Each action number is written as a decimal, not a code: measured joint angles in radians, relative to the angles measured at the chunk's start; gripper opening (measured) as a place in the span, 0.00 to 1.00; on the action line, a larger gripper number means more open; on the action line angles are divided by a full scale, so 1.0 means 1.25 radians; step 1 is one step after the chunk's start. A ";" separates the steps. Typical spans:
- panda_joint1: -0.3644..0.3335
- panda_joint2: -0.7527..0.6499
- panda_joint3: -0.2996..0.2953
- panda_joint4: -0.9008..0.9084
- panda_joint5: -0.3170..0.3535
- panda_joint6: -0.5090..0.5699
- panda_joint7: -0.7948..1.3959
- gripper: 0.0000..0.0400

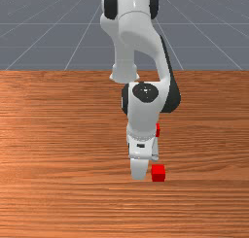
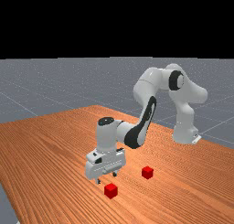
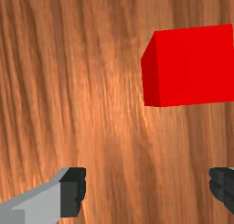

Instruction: Stack all the cube

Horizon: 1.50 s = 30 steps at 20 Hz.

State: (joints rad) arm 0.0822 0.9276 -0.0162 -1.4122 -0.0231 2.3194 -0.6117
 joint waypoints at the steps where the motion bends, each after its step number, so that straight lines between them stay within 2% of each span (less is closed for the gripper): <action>1: 0.005 0.001 0.000 0.002 0.000 -0.001 0.007 1.00; 9: 0.005 0.020 0.015 0.045 0.004 -0.026 -0.014 1.00; 14: 0.021 0.016 0.005 0.051 0.001 -0.035 0.022 1.00; 15: 0.010 0.016 0.023 0.049 0.014 -0.031 -0.004 1.00; 16: 0.026 0.037 0.011 0.095 0.001 -0.085 0.015 1.00; 19: 0.035 0.046 0.013 0.112 0.001 -0.088 0.022 1.00; 20: 0.035 0.035 0.014 0.088 -0.004 -0.059 0.012 1.00; 24: 0.043 0.028 0.005 0.086 -0.009 -0.068 0.029 1.00; 26: 0.051 0.048 -0.006 0.128 -0.021 -0.091 0.040 1.00; 29: 0.037 0.091 0.011 0.209 -0.008 -0.123 0.005 1.00; 30: 0.037 0.102 0.010 0.236 -0.004 -0.158 0.018 1.00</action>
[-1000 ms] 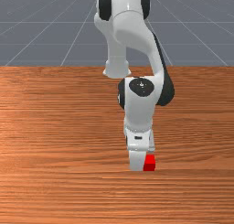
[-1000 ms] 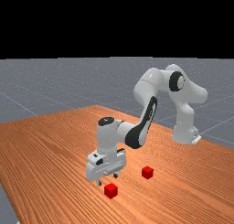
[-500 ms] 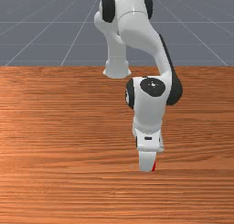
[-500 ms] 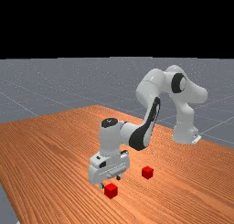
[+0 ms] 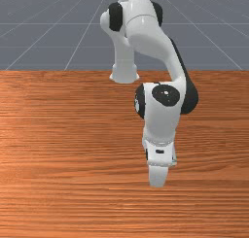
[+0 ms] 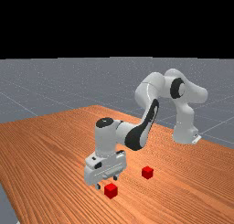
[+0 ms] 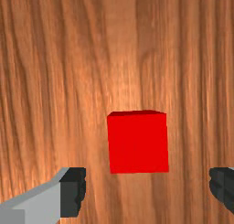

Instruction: Stack all the cube

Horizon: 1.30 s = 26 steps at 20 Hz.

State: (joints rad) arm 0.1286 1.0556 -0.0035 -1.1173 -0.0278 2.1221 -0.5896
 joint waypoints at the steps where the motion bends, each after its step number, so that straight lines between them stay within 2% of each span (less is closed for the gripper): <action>1: -0.007 -0.008 0.008 -0.016 0.008 0.026 -0.009 1.00; 2: -0.007 -0.001 0.009 -0.002 0.009 0.020 -0.010 1.00; 3: -0.020 0.000 0.029 -0.004 0.029 0.025 -0.026 1.00; 7: -0.003 0.012 0.035 0.018 0.033 0.018 -0.005 1.00; 8: 0.024 0.019 0.006 0.034 0.013 0.003 0.051 1.00; 12: 0.037 0.028 0.008 0.049 0.012 -0.002 0.063 1.00; 15: 0.057 0.050 -0.017 0.080 -0.019 -0.018 0.074 1.00; 21: 0.054 0.069 -0.012 0.078 -0.014 0.002 0.070 1.00; 22: 0.047 0.049 -0.002 0.034 -0.004 0.047 0.060 1.00; 24: 0.047 0.035 -0.003 0.008 -0.006 0.074 0.060 1.00; 26: 0.039 0.050 0.003 0.044 -0.006 0.028 0.034 1.00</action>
State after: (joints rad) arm 0.1771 1.1185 0.0002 -1.0621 -0.0347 2.1565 -0.5470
